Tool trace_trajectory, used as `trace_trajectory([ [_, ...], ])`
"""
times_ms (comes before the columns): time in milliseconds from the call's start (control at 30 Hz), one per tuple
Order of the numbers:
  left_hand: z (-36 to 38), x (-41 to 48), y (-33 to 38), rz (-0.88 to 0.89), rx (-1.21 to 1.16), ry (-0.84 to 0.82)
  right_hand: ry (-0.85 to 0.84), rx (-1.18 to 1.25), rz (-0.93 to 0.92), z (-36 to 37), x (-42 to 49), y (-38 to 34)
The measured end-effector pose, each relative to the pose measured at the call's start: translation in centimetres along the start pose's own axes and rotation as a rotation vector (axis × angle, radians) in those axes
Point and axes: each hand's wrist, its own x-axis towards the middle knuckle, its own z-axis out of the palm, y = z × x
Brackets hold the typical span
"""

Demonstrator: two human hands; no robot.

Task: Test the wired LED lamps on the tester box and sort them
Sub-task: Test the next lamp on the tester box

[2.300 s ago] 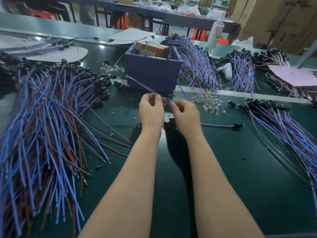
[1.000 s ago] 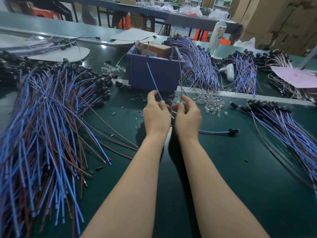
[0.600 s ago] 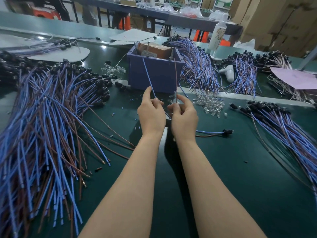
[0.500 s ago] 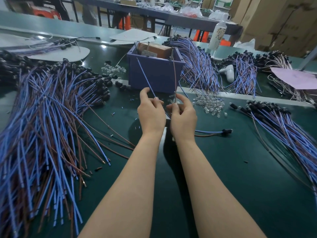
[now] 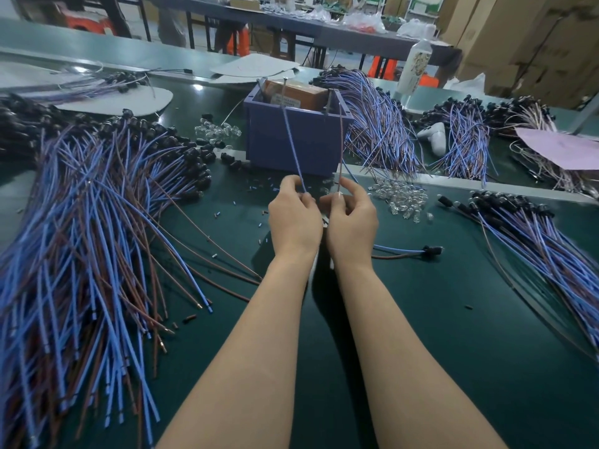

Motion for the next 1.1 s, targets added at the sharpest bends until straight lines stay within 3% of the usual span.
trace_trajectory([
  [200, -0.01, 0.1, -0.11, -0.016, -0.106, 0.032, -0.006, -0.019, -0.052, 0.13, -0.4, 0.18],
  [1100, 0.05, 0.3, -0.35, -0.005, -0.109, -0.011, -0.087, -0.089, -0.039, 0.11, -0.55, -0.31],
])
